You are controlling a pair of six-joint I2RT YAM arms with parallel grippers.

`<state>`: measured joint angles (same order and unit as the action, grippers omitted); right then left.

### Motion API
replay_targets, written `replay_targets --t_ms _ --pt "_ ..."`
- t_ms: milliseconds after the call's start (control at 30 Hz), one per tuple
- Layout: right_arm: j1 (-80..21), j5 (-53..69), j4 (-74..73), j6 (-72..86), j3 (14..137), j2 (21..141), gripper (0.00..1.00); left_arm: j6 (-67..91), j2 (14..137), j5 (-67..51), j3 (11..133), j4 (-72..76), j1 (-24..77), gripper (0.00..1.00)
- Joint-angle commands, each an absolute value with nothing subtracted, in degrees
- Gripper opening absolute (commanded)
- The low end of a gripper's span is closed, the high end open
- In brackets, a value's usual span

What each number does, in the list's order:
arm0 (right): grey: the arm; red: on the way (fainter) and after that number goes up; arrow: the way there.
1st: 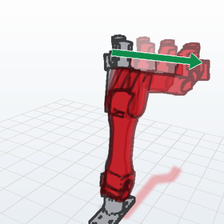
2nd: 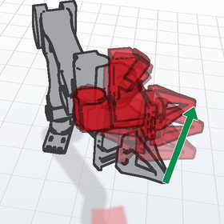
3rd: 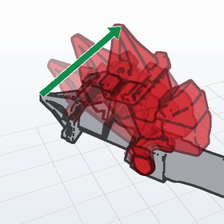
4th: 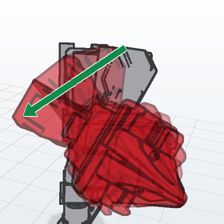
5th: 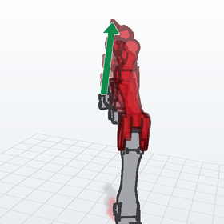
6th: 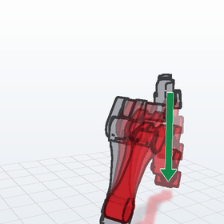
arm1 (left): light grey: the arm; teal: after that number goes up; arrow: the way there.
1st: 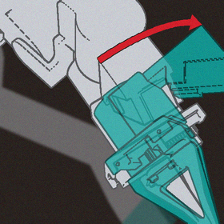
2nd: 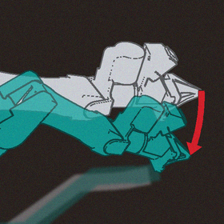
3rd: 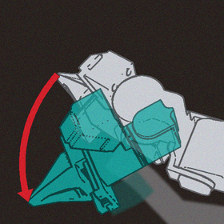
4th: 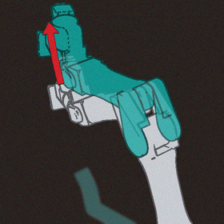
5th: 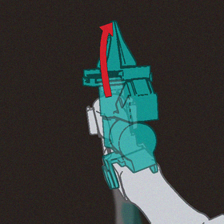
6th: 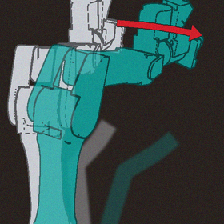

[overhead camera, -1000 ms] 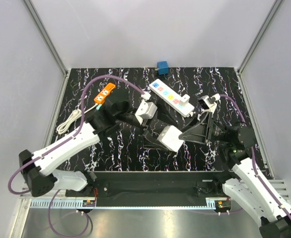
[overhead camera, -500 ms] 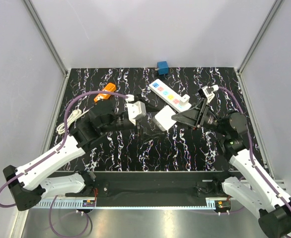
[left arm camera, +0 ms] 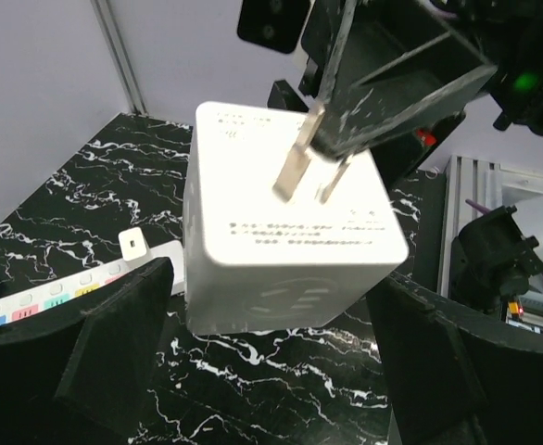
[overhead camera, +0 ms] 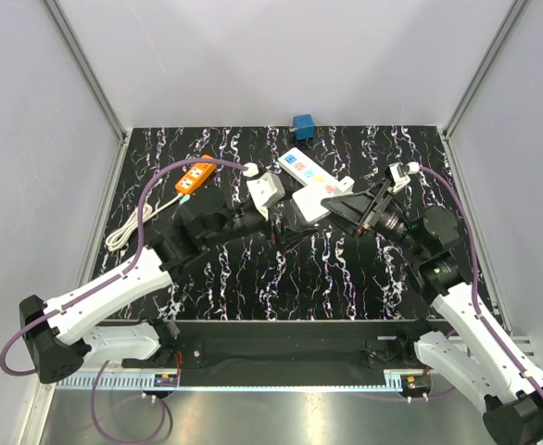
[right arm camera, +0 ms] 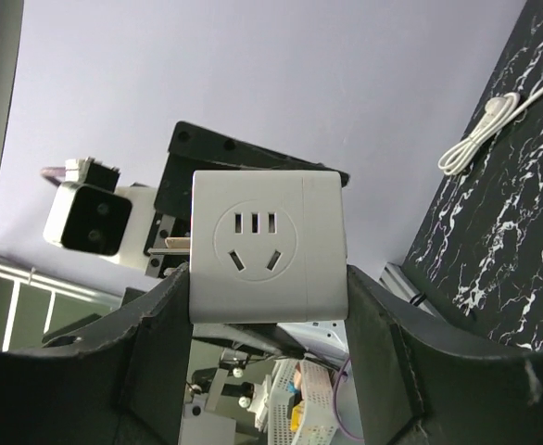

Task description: Insert the plug

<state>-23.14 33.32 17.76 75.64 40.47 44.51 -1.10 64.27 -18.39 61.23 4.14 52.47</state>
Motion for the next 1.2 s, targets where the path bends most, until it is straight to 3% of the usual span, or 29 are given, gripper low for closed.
replay_targets --t_ms 0,133,233,267,333,367,433,567,700,900,933,967,1033,1167 --pt "-23.29 29.79 18.54 75.41 40.43 43.68 0.00 -0.18 64.77 -14.85 61.88 9.67 53.44 0.88" --pt "-23.29 29.53 18.46 75.76 39.64 43.33 0.00 -0.18 66.18 -16.08 62.58 9.58 53.52 0.84" --pt "-23.29 28.48 16.53 75.06 39.64 43.07 0.00 -0.18 67.14 -16.87 63.02 9.67 53.61 0.69" --pt "-23.29 28.13 16.18 75.15 39.46 43.07 0.00 -0.18 67.41 -17.40 63.19 9.58 53.61 0.51" --pt "-23.29 28.04 16.08 75.67 39.03 43.24 0.00 -0.26 68.37 -18.97 63.81 8.97 53.53 0.32" --pt "-23.29 28.21 15.82 75.67 38.94 43.33 0.00 -0.61 68.64 -19.59 63.98 8.88 53.61 0.12" --pt "-23.29 29.09 16.26 75.06 38.76 43.16 0.00 -0.88 68.91 -20.13 64.60 8.44 53.53 0.00" --pt "-23.29 29.53 12.85 70.15 40.34 41.40 0.36 2.09 69.08 -22.93 65.65 8.09 52.48 0.00" --pt "-23.29 29.88 8.45 67.42 42.01 39.90 0.46 7.55 69.79 -27.68 65.22 9.48 50.80 0.00" --pt "-23.29 31.20 5.37 65.57 41.22 35.61 0.70 14.05 71.80 -34.98 65.38 14.68 50.01 0.00" --pt "-23.20 30.33 4.58 64.17 41.22 34.73 0.86 14.93 72.59 -35.94 65.65 15.29 50.01 0.00" --pt "-23.29 29.80 2.66 63.29 41.48 33.24 0.93 17.20 72.86 -36.38 65.74 15.99 49.66 0.00" --pt "-23.20 28.75 0.71 61.79 41.75 31.91 0.99 20.11 73.30 -38.39 65.57 19.05 48.96 0.00" --pt "-23.29 28.48 -4.21 57.40 41.58 30.06 1.00 26.97 72.60 -42.54 64.16 25.22 46.94 0.00"
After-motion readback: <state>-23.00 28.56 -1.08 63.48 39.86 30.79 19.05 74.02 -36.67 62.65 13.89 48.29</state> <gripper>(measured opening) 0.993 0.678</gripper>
